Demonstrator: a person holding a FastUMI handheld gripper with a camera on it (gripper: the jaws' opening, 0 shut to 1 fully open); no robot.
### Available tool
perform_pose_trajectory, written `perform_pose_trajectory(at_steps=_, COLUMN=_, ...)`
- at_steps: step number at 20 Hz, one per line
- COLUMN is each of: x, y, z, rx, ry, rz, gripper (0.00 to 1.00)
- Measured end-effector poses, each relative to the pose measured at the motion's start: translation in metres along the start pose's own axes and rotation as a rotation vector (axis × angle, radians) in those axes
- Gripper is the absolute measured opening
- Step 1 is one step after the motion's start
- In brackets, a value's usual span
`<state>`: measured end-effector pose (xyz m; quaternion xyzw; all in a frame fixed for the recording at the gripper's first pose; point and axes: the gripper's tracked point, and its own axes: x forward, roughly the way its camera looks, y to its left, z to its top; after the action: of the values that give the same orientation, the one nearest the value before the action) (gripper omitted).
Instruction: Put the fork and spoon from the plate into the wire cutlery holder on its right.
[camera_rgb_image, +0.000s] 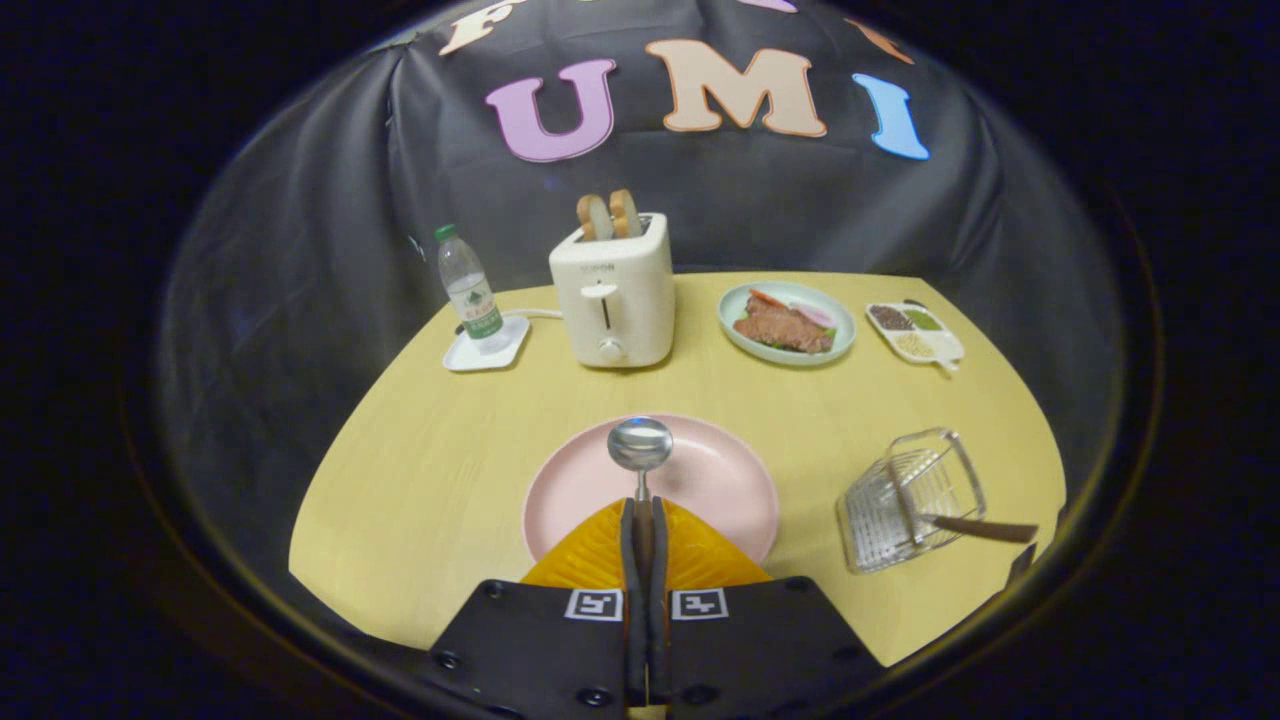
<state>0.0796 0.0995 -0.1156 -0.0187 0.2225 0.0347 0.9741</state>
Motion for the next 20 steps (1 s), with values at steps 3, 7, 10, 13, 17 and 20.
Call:
perform_pose_trajectory(at_steps=3, x=-0.022, y=-0.041, z=0.022, rx=0.017, ry=0.015, rz=-0.037, gripper=0.04)
perform_pose_trajectory(at_steps=7, x=-0.054, y=-0.109, z=0.029, rx=0.034, ry=0.091, rz=-0.115, gripper=0.04)
perform_pose_trajectory(at_steps=10, x=-0.071, y=-0.15, z=0.021, rx=0.035, ry=0.177, rz=-0.156, gripper=0.04)
perform_pose_trajectory(at_steps=13, x=-0.081, y=-0.171, z=0.013, rx=0.01, ry=0.257, rz=-0.162, gripper=0.04)
perform_pose_trajectory(at_steps=17, x=-0.074, y=-0.178, z=0.006, rx=0.025, ry=0.365, rz=-0.117, gripper=0.04)
perform_pose_trajectory(at_steps=20, x=-0.059, y=-0.186, z=-0.001, rx=0.003, ry=0.44, rz=-0.119, gripper=0.04)
